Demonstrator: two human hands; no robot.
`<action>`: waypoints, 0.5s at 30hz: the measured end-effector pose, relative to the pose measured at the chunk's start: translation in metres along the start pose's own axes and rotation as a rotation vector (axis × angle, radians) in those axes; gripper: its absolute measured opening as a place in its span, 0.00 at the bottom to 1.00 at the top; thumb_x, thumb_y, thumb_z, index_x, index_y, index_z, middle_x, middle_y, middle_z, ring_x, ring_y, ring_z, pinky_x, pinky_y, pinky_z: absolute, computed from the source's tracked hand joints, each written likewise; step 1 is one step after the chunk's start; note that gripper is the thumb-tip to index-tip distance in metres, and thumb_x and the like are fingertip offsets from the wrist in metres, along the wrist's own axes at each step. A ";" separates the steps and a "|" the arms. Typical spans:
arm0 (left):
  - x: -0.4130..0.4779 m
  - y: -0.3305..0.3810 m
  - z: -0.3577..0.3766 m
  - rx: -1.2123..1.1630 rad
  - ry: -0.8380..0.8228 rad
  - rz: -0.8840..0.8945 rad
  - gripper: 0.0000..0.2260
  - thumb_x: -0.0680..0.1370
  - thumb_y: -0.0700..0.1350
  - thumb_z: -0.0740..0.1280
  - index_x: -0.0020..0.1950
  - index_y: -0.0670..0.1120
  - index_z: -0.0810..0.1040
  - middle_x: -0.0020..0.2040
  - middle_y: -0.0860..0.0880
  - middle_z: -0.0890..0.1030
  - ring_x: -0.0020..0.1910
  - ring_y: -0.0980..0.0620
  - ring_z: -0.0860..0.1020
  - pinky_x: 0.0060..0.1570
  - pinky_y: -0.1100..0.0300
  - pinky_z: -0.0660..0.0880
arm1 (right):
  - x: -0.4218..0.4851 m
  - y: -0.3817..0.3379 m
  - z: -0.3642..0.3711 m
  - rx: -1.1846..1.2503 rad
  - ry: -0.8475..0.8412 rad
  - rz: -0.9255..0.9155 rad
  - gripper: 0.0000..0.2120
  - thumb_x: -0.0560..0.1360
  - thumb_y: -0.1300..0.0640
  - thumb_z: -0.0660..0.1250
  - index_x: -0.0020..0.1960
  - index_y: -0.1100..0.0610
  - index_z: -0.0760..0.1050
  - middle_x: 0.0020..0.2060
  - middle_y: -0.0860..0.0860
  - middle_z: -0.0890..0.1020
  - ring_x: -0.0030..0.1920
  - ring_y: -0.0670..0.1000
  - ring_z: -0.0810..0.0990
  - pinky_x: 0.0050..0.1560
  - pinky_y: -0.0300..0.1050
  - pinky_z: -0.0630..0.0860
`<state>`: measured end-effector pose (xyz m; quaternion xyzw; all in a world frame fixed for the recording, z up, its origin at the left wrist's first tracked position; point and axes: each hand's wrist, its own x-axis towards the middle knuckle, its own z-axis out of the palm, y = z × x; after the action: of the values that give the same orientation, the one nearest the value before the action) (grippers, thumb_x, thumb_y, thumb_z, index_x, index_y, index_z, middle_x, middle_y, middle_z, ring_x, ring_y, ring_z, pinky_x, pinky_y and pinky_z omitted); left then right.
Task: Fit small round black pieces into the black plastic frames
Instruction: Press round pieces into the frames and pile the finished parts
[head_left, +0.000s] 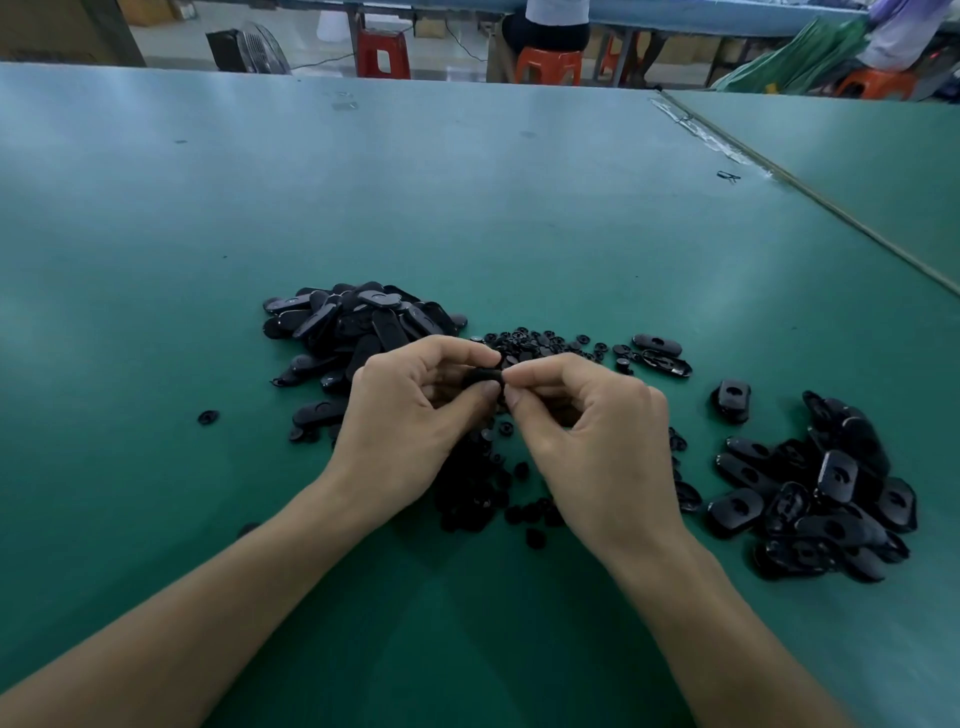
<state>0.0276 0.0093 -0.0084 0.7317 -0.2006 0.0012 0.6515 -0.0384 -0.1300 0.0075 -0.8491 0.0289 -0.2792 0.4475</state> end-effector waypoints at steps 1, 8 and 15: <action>0.000 -0.001 0.000 -0.005 -0.006 -0.011 0.12 0.74 0.35 0.75 0.50 0.51 0.83 0.43 0.49 0.87 0.42 0.49 0.86 0.48 0.50 0.83 | 0.001 0.001 -0.001 0.008 0.018 0.009 0.08 0.74 0.63 0.74 0.49 0.52 0.85 0.40 0.40 0.85 0.42 0.36 0.83 0.44 0.25 0.74; -0.002 0.001 -0.002 -0.106 -0.083 -0.001 0.12 0.75 0.34 0.73 0.51 0.51 0.82 0.43 0.46 0.86 0.38 0.51 0.84 0.41 0.60 0.82 | 0.007 0.010 -0.008 0.094 -0.167 0.100 0.12 0.75 0.62 0.74 0.56 0.51 0.84 0.45 0.40 0.86 0.48 0.37 0.83 0.50 0.28 0.75; -0.002 0.002 -0.003 -0.161 -0.075 -0.026 0.10 0.70 0.42 0.75 0.51 0.47 0.84 0.42 0.44 0.86 0.38 0.50 0.84 0.41 0.60 0.82 | 0.010 0.014 -0.013 0.165 -0.189 0.129 0.09 0.75 0.61 0.74 0.53 0.51 0.85 0.43 0.42 0.87 0.46 0.39 0.85 0.51 0.35 0.79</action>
<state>0.0254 0.0122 -0.0066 0.6789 -0.2149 -0.0508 0.7002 -0.0338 -0.1509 0.0063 -0.8284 0.0183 -0.1702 0.5334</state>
